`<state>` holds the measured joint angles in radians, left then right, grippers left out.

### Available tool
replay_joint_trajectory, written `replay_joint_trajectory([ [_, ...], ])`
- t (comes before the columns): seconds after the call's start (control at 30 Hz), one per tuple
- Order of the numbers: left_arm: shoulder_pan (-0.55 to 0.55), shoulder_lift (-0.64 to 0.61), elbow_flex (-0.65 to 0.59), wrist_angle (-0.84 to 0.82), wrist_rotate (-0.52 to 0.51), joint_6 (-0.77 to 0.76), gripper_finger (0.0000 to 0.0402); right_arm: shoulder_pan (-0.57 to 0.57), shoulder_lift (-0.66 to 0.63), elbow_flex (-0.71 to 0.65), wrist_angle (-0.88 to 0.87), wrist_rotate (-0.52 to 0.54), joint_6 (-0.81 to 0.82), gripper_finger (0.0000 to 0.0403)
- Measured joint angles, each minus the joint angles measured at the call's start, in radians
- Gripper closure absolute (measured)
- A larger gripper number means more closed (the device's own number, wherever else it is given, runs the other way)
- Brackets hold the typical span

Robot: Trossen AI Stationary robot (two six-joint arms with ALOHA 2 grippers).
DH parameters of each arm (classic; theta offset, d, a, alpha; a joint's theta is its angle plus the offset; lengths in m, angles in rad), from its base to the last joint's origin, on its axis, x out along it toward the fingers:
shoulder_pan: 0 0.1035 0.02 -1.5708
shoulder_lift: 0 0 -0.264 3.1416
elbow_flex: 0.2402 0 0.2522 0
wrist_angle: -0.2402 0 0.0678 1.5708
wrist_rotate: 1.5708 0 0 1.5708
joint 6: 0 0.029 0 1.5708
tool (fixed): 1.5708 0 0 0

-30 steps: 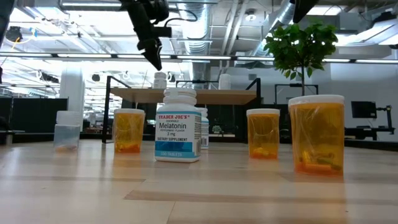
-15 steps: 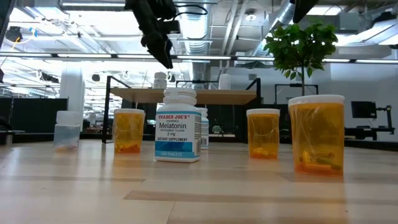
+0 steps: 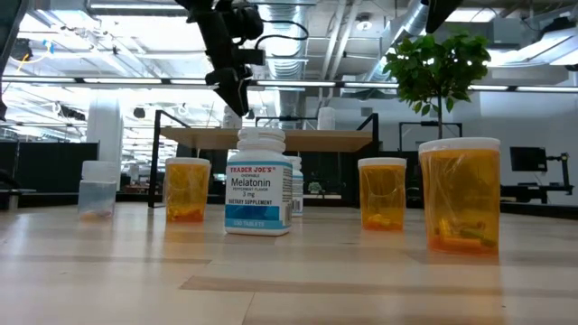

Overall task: Pick and place medicine bottles onto shelf by color
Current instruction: Put the top left white pill bottle on the shelf

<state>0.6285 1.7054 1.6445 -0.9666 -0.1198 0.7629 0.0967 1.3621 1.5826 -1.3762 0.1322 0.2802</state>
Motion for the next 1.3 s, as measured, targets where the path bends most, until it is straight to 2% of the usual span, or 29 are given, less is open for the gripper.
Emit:
replay_joint_trajectory([
  [0.5,-0.009,-0.003,0.003,-0.152,-0.063,-0.087,0.0152,0.000,0.000,0.000,0.000,0.000,0.000,0.0159],
  [0.67,-0.007,-0.003,0.021,-0.222,-0.169,-0.112,0.0152,0.000,0.000,0.000,0.000,0.000,0.000,0.0159],
  [0.83,0.006,-0.004,0.080,-0.289,-0.244,-0.242,0.0152,0.000,0.000,0.000,-0.001,0.000,-0.001,0.0159],
  [1.03,0.017,-0.005,0.207,-0.311,-0.298,-0.446,0.0152,0.000,0.000,0.000,-0.001,0.000,-0.025,0.0159],
  [1.1,0.039,-0.005,0.251,-0.276,-0.268,-0.521,0.0152,0.000,0.000,0.000,0.000,0.000,-0.028,0.0159],
  [1.3,0.160,0.000,0.271,-0.224,0.039,-0.675,0.0166,0.000,0.000,0.000,0.000,0.000,-0.027,0.0159],
])
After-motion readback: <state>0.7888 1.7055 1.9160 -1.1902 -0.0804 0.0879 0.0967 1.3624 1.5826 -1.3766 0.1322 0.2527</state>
